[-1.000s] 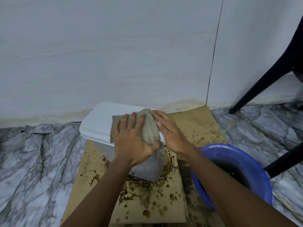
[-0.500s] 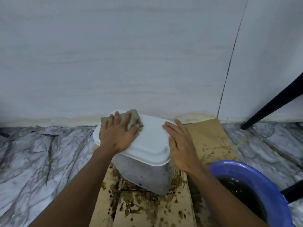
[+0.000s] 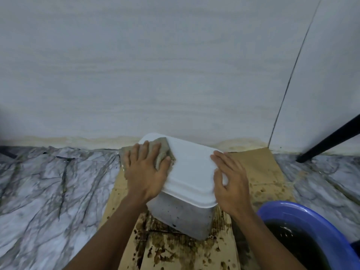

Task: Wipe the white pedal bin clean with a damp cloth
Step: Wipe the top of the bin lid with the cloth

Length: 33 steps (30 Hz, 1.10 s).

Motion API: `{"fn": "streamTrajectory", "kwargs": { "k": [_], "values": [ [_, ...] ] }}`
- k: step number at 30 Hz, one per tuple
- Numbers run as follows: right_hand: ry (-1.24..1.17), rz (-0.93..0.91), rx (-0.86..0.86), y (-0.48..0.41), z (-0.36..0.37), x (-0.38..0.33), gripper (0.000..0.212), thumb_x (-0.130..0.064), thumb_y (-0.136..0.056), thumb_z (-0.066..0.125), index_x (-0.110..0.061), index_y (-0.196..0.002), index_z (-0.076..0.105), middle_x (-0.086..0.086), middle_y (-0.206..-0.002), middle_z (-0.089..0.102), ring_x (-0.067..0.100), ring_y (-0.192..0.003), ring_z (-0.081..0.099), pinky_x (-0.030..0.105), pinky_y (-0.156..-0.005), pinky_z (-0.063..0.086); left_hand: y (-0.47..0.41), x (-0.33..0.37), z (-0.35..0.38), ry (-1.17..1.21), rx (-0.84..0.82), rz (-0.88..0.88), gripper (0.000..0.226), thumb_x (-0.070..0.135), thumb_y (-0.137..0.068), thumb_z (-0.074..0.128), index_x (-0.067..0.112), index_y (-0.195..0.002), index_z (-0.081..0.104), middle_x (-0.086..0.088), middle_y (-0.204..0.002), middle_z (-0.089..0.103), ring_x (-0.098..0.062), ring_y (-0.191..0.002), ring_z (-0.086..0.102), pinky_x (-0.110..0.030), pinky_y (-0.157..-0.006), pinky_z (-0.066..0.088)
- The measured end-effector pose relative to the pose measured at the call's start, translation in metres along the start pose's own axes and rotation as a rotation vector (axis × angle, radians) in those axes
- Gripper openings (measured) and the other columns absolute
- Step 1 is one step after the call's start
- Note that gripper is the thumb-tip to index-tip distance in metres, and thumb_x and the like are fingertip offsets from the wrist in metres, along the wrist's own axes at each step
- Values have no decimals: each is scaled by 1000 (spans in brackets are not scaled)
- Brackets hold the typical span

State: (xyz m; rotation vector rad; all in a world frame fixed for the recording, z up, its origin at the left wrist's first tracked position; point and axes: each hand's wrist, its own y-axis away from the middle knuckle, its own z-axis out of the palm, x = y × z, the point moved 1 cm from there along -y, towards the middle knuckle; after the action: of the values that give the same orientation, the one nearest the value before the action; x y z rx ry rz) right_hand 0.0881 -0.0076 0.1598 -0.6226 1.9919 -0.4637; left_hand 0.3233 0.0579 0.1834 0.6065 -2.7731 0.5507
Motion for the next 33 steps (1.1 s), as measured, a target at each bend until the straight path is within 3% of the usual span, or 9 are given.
{"fn": "streamTrajectory", "kwargs": {
  "k": [3,6,11,14,16,20,24,29,33],
  "values": [
    [7,56,12,5,-2,-2,49,-37,-96,40,-18,-133,65,-12,-143,54,16,-141,42,45,-118,33,-4,22,2,-36,-31,37,78,72,-89,16,36,-155,38,-1,-166,31,-28,-154,17,-49,-124,5],
    [22,22,-39,6,-6,3,47,-38,-98,39,-20,-135,62,-15,-146,50,13,-144,37,40,-119,30,-9,26,-3,-69,-171,228,83,78,-87,8,41,-160,25,5,-170,16,-21,-157,7,-45,-126,2],
    [206,13,-155,-4,-7,-26,60,-46,-94,30,-17,-138,59,-8,-153,44,14,-151,19,52,-124,19,-53,7,-14,-14,-380,337,90,85,-82,10,43,-161,14,7,-171,8,-16,-158,1,-39,-127,-1],
    [347,-155,-270,9,14,-63,69,-65,-88,39,-24,-142,55,-3,-159,37,19,-155,11,55,-124,7,-85,10,-8,-49,-426,361,88,83,-84,14,40,-161,18,5,-170,15,-19,-157,7,-40,-125,2],
    [449,-247,-329,19,30,-66,75,-73,-85,45,-27,-144,53,0,-159,37,24,-154,17,62,-121,13,-100,13,-2,-69,-419,413,86,85,-84,13,41,-157,28,7,-162,32,-24,-152,21,-43,-123,13],
    [518,-438,-241,17,33,-37,56,-60,-90,59,-28,-136,61,1,-146,56,28,-140,46,59,-109,38,-103,8,2,-84,-374,449,80,86,-86,14,38,-143,43,12,-133,53,-18,-127,42,-43,-111,28],
    [432,-607,-293,-4,8,-5,64,-63,-91,60,-25,-143,55,-3,-151,51,23,-144,41,52,-116,34,-86,1,0,-109,-344,365,87,88,-84,15,35,-149,38,7,-138,52,-22,-128,42,-46,-114,28],
    [314,-396,-597,-53,-32,19,76,-68,-85,63,-42,-151,37,-16,-163,25,8,-155,4,43,-127,6,-45,2,-17,-114,-334,210,96,89,-81,10,33,-158,24,-3,-152,46,-29,-136,38,-44,-116,28],
    [269,-209,-509,-46,-28,0,73,-71,-82,54,-42,-148,42,-15,-164,20,5,-153,-14,58,-122,-10,-29,0,-22,-51,-334,168,97,89,-78,13,37,-160,22,0,-156,42,-27,-139,36,-43,-116,28]
  ]
}}
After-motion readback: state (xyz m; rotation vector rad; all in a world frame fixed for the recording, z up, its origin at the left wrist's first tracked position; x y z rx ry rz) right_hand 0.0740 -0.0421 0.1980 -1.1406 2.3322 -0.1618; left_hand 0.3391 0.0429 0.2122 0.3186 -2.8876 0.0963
